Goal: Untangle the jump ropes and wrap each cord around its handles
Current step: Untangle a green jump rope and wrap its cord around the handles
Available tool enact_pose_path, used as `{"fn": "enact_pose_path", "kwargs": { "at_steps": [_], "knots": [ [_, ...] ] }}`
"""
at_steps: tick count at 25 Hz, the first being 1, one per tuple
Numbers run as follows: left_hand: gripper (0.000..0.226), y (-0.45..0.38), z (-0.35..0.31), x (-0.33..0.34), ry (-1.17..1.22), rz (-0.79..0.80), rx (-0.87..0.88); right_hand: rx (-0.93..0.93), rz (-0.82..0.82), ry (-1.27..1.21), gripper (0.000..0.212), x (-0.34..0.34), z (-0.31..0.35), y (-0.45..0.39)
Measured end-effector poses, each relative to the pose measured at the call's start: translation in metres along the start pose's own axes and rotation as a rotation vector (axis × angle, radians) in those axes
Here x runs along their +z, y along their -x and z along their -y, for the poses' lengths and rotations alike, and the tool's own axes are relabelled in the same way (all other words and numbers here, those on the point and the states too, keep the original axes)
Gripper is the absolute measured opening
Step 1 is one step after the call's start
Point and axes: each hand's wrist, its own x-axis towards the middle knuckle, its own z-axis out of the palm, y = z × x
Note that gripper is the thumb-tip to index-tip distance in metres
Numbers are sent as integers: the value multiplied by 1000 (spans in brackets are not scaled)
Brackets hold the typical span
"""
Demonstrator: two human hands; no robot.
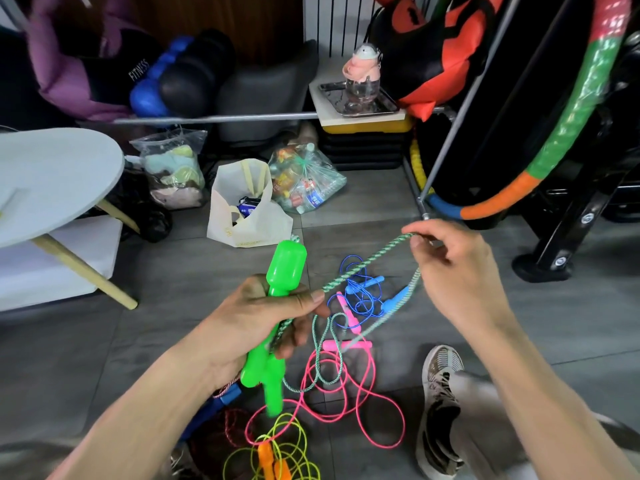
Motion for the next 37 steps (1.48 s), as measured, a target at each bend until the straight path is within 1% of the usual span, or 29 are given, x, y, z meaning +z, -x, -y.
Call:
{"fn": "enact_pose_path", "kwargs": {
  "at_steps": [1, 2, 3, 4, 5, 6, 7, 8, 10, 12, 14, 16, 19, 20, 22, 24, 25, 27, 28, 29, 30, 31, 32, 33, 34, 35, 37],
  "knots": [
    [24, 0, 0, 1, 17, 7, 0, -38, -19, 24, 27, 3, 5, 6],
    [22, 0, 0, 2, 50, 14, -2, -51, 5, 0, 35, 9, 9, 13],
    [21, 0, 0, 3, 99, 17, -5, -16, 110, -87, 42, 13, 16, 22],
    [20, -1, -1, 3, 160, 17, -9, 67, 318, -220, 44, 19, 24, 32],
    [21, -3, -1, 4, 224, 12, -17, 164, 608, -376, 44, 24, 33, 43],
    [21, -5, -1, 4, 287, 7, -27, 219, 882, -493, 44, 32, 40, 55],
    [22, -7, -2, 3, 342, 2, -37, 227, 1047, -540, 44, 40, 42, 65],
    [22, -8, -2, 3, 385, -7, -46, 228, 1078, -552, 42, 48, 41, 74],
    [23, -10, -2, 1, 423, -57, -54, 275, 940, -574, 32, 58, 36, 79],
    [24, -13, -2, -2, 393, -133, -48, 312, 811, -561, 25, 60, 34, 74],
    [29, -14, 0, -6, 354, -160, -35, 415, 696, -626, 31, 56, 33, 66],
    [33, -12, 0, -7, 327, -144, -46, 517, 585, -788, 41, 50, 36, 59],
    [45, -5, 4, -1, 208, -116, -90, 562, 420, -1022, 50, 43, 36, 49],
    [45, -3, 5, 3, 188, -82, -95, 560, 374, -1082, 54, 41, 35, 46],
    [36, 2, 7, 10, 155, 10, -94, 560, 325, -1115, 60, 38, 36, 42],
    [24, 3, 7, 12, 72, 25, -84, 562, 324, -1046, 61, 39, 35, 44],
    [22, 2, 6, 13, 44, 14, -85, 556, 299, -950, 64, 39, 35, 45],
    [23, 0, 6, 9, 21, 8, -103, 519, 164, -689, 80, 38, 32, 46],
    [23, 0, 6, 8, 11, 25, -108, 443, 81, -589, 84, 36, 29, 46],
    [22, 0, 6, 8, 4, 53, -110, 331, 20, -531, 79, 34, 27, 46],
    [20, 1, 6, 8, -2, 80, -109, 233, -4, -514, 64, 32, 23, 44],
    [21, 2, 7, 9, -10, 97, -112, 194, 22, -539, 46, 30, 22, 42],
    [23, 2, 9, 10, -22, 107, -116, 229, 96, -609, 33, 29, 26, 42],
    [24, 2, 10, 10, -40, 114, -121, 284, 217, -685, 27, 30, 29, 43],
    [26, 2, 12, 10, -62, 126, -123, 309, 331, -720, 27, 33, 31, 45],
    [26, 2, 12, 11, -84, 142, -126, 279, 398, -693, 26, 34, 32, 47],
    [19, 3, 11, 11, -106, 164, -119, 173, 418, -641, 26, 34, 33, 50]
  ]
}}
